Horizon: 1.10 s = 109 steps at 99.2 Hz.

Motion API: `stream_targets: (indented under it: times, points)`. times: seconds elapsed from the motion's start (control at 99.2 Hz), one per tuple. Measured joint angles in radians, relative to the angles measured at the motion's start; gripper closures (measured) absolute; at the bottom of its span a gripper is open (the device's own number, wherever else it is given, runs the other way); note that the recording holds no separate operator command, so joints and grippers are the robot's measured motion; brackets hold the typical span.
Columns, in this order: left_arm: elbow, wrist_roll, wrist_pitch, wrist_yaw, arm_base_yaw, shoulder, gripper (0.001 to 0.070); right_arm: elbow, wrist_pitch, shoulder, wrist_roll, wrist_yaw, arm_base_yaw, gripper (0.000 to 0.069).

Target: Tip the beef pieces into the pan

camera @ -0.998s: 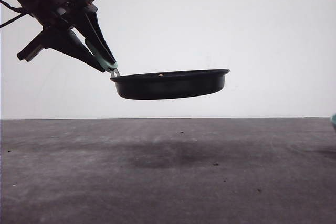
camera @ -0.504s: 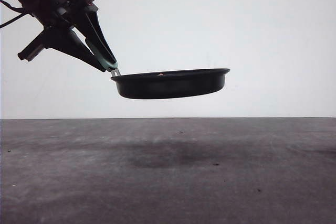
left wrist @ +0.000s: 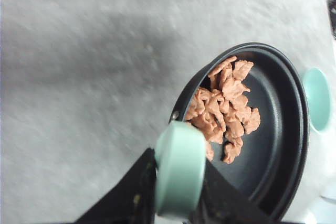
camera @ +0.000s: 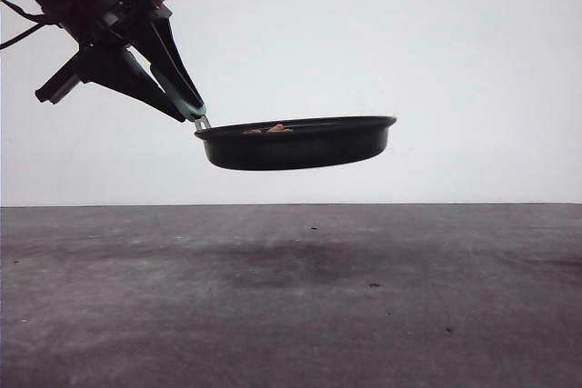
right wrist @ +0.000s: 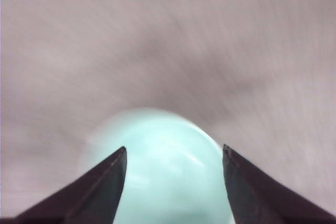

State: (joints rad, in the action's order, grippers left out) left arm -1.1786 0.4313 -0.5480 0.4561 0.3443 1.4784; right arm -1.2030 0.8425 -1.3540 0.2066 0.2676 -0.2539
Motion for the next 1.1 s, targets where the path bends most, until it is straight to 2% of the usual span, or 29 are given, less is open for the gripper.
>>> stream_targets:
  times: [0.061, 0.121, 0.151, 0.232, 0.393, 0.555, 0.756, 0.928, 0.968, 0.998, 1.099]
  points:
    - [0.0, 0.002, 0.016, -0.033, -0.003, 0.0, 0.0655, -0.076, 0.008, 0.043, 0.0, 0.038, 0.012, 0.0416]
    - [0.0, 0.003, 0.031, -0.066, -0.011, 0.0, 0.0655, -0.148, 0.006, 0.097, -0.013, 0.069, 0.04, 0.056]
    - [0.0, 0.005, 0.037, -0.086, -0.017, 0.001, 0.0656, -0.177, 0.005, 0.126, -0.021, 0.074, 0.057, 0.0606]
    - [0.0, 0.011, 0.048, -0.123, -0.039, 0.012, 0.0656, -0.227, -0.004, 0.212, -0.029, 0.077, 0.106, 0.0662]
    - [0.0, 0.018, 0.036, -0.129, -0.079, 0.088, 0.0656, -0.235, -0.027, 0.397, -0.027, 0.074, 0.21, 0.0684]
    - [0.0, 0.002, 0.014, -0.124, -0.078, 0.184, 0.0656, -0.235, -0.032, 0.541, -0.027, 0.069, 0.293, 0.0684]
    - [0.0, 0.002, 0.023, -0.085, -0.081, 0.254, 0.0656, -0.235, 0.018, 0.657, -0.027, -0.007, 0.298, 0.0684]
    - [0.0, 0.003, 0.026, -0.085, -0.081, 0.255, 0.0651, -0.235, 0.106, 0.674, -0.027, -0.03, 0.298, 0.0684]
    - [0.0, 0.006, 0.026, -0.087, -0.081, 0.255, 0.0615, -0.234, 0.121, 0.674, -0.027, -0.033, 0.298, 0.0684]
    - [0.0, 0.006, 0.023, -0.088, -0.081, 0.256, 0.0558, -0.234, 0.13, 0.674, -0.027, -0.033, 0.298, 0.0684]
    - [0.0, 0.008, 0.013, -0.089, -0.081, 0.258, 0.0253, -0.234, 0.135, 0.674, -0.028, -0.033, 0.298, 0.0684]
